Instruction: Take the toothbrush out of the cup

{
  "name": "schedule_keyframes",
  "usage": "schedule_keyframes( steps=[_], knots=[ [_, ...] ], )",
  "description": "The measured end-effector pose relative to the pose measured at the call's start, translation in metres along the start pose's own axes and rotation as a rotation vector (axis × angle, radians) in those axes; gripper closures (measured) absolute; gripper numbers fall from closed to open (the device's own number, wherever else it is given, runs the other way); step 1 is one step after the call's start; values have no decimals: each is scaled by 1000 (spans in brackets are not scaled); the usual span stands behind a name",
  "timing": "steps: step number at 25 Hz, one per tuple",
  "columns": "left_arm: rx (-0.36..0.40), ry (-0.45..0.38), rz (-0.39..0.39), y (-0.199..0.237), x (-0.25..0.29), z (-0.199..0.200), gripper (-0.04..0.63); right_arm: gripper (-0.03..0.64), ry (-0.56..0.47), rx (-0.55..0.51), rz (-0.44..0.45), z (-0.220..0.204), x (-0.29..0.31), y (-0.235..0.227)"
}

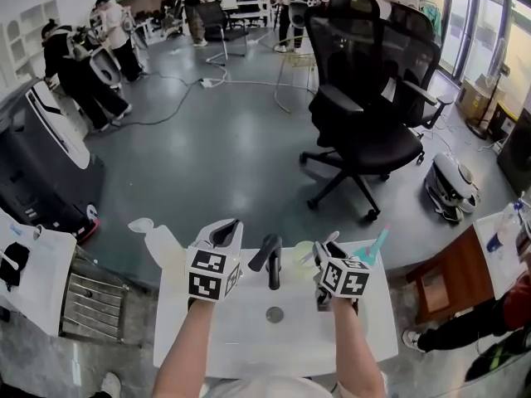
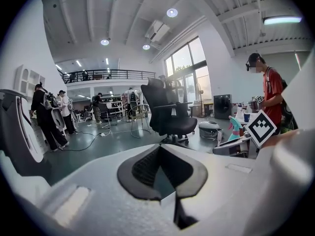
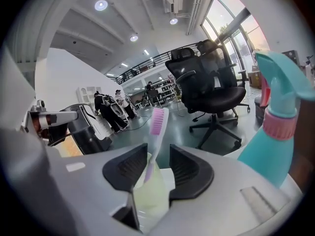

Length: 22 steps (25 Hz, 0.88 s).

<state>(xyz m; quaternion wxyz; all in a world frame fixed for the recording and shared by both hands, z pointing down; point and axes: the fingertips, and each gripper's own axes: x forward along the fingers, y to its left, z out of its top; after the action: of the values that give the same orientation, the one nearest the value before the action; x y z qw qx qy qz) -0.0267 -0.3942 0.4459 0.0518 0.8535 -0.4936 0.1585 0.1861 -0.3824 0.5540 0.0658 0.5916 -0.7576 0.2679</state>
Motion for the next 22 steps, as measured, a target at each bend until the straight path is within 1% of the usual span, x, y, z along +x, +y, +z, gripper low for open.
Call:
schedule_keyframes(
  steps=[4, 11, 22],
  knots=[
    [-3, 1, 8, 3, -1, -2, 595, 506, 5, -6, 10, -3, 3, 2],
    [-6, 1, 19, 2, -4, -1, 595, 545, 8, -14, 26, -2, 2, 5],
    [-14, 1, 35, 4, -11, -4, 595, 552, -2, -22, 30, 2, -1, 7]
  ],
)
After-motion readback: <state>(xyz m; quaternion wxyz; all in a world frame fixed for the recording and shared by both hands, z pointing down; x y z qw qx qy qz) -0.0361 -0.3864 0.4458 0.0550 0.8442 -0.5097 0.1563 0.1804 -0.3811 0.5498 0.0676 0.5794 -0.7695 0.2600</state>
